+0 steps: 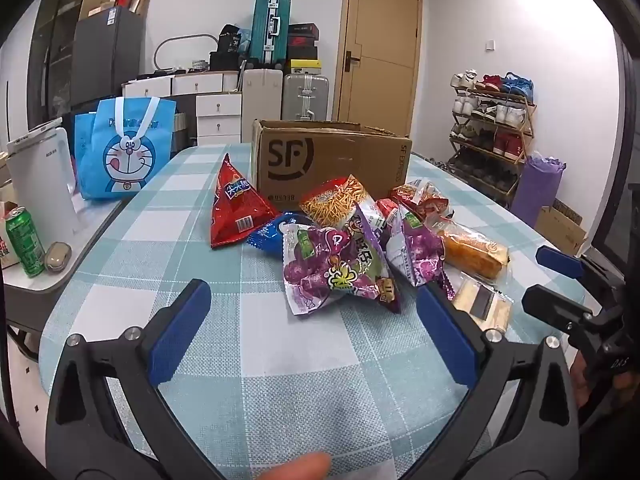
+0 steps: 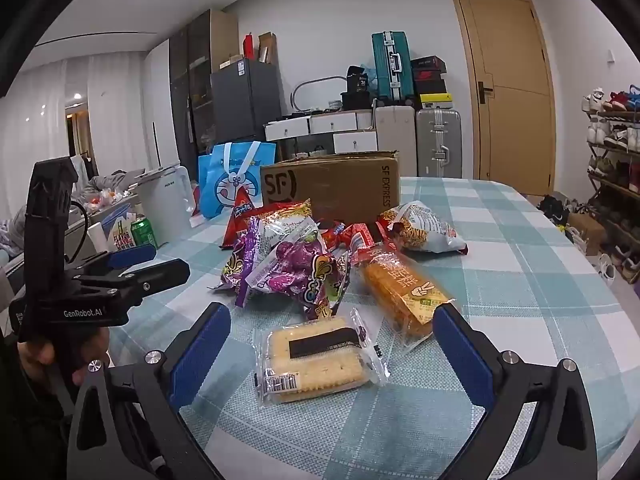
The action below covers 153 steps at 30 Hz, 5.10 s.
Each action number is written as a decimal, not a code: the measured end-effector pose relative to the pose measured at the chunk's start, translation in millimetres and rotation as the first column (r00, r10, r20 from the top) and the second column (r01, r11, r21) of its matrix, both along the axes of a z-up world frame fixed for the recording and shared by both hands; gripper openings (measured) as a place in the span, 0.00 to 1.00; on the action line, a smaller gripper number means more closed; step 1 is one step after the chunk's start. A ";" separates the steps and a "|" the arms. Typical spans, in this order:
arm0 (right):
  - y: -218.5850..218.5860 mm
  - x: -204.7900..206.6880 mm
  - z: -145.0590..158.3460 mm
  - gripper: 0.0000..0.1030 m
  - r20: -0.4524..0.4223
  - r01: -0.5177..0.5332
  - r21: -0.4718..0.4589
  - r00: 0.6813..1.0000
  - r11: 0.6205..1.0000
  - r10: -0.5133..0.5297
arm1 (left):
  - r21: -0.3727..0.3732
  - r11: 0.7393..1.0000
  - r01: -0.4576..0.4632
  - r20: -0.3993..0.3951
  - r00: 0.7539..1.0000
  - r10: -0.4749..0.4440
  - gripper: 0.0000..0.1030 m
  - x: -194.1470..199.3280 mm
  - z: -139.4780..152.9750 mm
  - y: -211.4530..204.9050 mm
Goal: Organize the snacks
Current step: 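Move the right gripper toward the wrapped cream cracker pack, then grasp the cream cracker pack with the right gripper while the left gripper grasps the purple grape candy bag, then lift both held packs and carry them toward the SF cardboard box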
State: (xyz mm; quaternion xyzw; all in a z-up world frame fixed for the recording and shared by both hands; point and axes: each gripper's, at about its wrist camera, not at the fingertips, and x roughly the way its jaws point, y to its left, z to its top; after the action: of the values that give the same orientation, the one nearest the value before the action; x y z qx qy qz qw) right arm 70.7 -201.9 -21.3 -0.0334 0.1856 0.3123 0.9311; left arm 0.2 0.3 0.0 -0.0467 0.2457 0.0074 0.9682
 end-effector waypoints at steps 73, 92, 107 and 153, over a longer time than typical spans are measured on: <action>11.3 12.9 -16.5 1.00 -0.068 -0.024 -0.046 0.997 0.999 0.021 | 0.023 1.000 0.013 0.003 1.000 -0.013 1.00 5.3 -8.1 -1.5; 29.4 25.9 -36.4 1.00 -0.173 -0.062 -0.145 0.984 0.988 0.036 | 0.022 1.000 0.019 -0.063 0.998 -0.018 1.00 19.3 -13.5 -2.1; 42.1 26.1 -39.7 0.89 -0.129 -0.051 -0.229 0.991 0.972 0.021 | 0.036 0.999 0.039 -0.095 0.995 -0.036 1.00 36.8 -17.4 -11.8; 13.3 -2.3 -5.2 0.61 0.036 -0.036 -0.030 0.999 0.999 0.037 | 0.050 0.992 0.118 -0.195 0.975 -0.106 0.54 94.4 -21.1 -35.0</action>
State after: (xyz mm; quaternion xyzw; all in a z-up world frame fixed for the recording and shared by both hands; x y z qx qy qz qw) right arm 68.4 -188.6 -26.5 -0.0560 0.1726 0.3259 0.9278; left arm 94.6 -34.7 -21.1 -0.0022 0.3397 -0.0351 0.9399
